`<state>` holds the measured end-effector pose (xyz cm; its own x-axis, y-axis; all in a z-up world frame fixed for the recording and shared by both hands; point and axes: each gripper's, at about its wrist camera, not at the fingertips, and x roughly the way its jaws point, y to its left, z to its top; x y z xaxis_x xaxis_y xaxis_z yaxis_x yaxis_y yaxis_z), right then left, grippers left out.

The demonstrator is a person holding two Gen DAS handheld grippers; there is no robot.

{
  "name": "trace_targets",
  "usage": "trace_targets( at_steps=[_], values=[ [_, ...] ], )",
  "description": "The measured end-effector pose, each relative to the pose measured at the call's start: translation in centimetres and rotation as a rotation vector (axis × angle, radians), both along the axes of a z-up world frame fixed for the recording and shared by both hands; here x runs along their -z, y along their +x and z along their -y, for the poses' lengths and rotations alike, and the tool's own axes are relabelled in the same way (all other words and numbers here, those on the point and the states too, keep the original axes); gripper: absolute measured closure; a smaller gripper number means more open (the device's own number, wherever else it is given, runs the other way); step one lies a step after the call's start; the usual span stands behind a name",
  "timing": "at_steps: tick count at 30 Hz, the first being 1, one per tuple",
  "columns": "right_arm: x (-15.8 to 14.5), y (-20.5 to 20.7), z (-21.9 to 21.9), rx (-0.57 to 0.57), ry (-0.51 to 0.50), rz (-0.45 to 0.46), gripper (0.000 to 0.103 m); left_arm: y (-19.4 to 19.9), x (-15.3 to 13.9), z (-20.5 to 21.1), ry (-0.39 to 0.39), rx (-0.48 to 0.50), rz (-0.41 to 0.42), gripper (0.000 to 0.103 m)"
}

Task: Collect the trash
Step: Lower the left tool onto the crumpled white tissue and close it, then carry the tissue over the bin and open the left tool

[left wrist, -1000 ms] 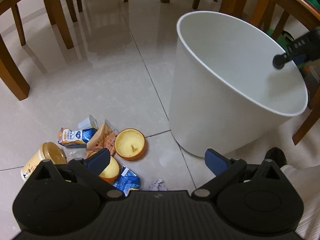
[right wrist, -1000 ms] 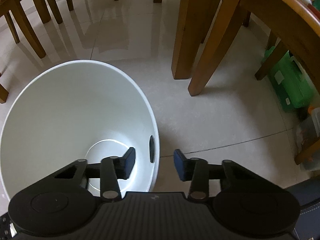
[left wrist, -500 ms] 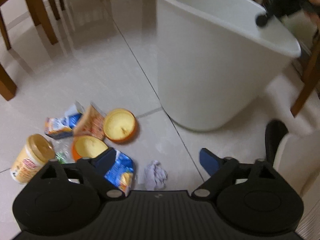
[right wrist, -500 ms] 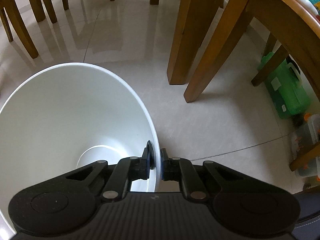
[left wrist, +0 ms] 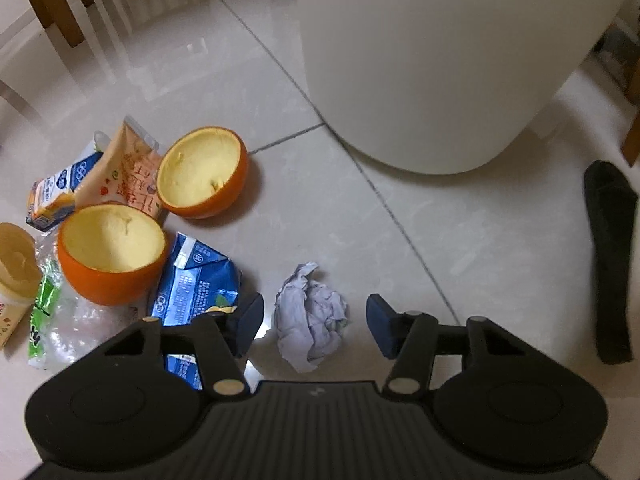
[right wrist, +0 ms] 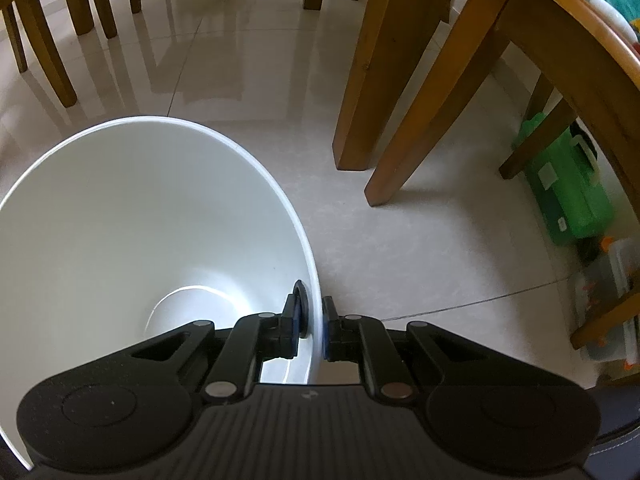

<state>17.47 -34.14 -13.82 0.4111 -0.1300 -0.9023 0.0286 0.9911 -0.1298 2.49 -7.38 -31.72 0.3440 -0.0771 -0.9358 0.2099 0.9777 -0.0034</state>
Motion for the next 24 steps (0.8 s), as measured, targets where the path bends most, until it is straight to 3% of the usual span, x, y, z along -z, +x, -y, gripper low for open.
trace_targets(
  at_steps=[3, 6, 13, 17, 24],
  values=[
    [0.0, -0.1, -0.3, -0.017, -0.027, 0.003, 0.089, 0.5, 1.0, 0.1, -0.004, -0.009, -0.021, 0.062],
    [-0.1, -0.1, -0.3, -0.012, -0.026, 0.001, 0.089, 0.7, 1.9, 0.1, 0.006, -0.018, -0.017, 0.067],
    [-0.2, 0.2, -0.4, -0.010, -0.036, -0.008, 0.089, 0.9, -0.5, -0.5, -0.018, -0.007, -0.059, 0.073],
    [-0.2, 0.4, -0.5, -0.006, -0.044, -0.012, 0.089, 1.0, -4.7, -1.4, -0.018, 0.041, -0.074, 0.073],
    [-0.2, 0.5, -0.6, 0.011, -0.043, -0.016, 0.089, 3.5, -17.5, -3.6, -0.060, 0.097, -0.023, 0.073]
  ],
)
